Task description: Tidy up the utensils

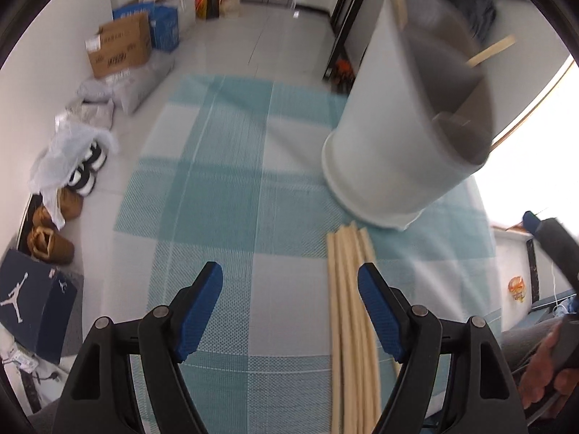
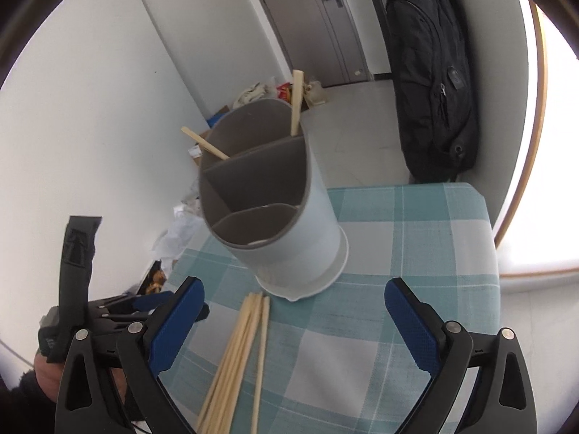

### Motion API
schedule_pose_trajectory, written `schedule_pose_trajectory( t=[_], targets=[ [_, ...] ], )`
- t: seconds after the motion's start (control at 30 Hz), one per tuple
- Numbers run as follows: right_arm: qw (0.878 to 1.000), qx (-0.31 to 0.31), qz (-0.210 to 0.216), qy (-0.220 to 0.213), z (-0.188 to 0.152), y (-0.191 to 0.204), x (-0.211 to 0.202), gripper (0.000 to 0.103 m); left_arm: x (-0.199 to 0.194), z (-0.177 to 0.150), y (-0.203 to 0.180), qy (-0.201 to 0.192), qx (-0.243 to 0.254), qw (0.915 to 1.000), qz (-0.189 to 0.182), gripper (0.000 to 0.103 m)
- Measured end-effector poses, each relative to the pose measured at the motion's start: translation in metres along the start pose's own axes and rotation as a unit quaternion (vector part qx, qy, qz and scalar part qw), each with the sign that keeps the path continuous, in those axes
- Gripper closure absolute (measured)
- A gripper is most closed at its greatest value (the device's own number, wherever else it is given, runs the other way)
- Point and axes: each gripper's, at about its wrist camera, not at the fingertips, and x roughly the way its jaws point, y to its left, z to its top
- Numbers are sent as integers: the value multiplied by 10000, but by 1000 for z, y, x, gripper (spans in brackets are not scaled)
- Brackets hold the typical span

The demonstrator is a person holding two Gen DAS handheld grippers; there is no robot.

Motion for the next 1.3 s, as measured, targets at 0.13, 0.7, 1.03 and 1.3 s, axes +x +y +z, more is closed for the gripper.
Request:
schedule_pose_trajectory(
  t=[0.13, 0.7, 1.03, 1.3],
  targets=[
    [9997, 136, -47, 174, 0, -6, 10, 9, 10, 0, -3, 229, 22, 9997, 49, 30],
    [9995, -28, 44, 310, 0, 1, 15, 10, 21, -5, -34, 312, 727, 9936, 801, 29],
    [9990, 192, 104, 401, 1, -11, 12, 10, 30, 8, -34, 239, 694, 9938, 832, 33],
    [9969, 354, 232, 661, -3, -15, 20, 10, 31, 16, -39, 210, 931, 9932, 674, 75]
  ],
)
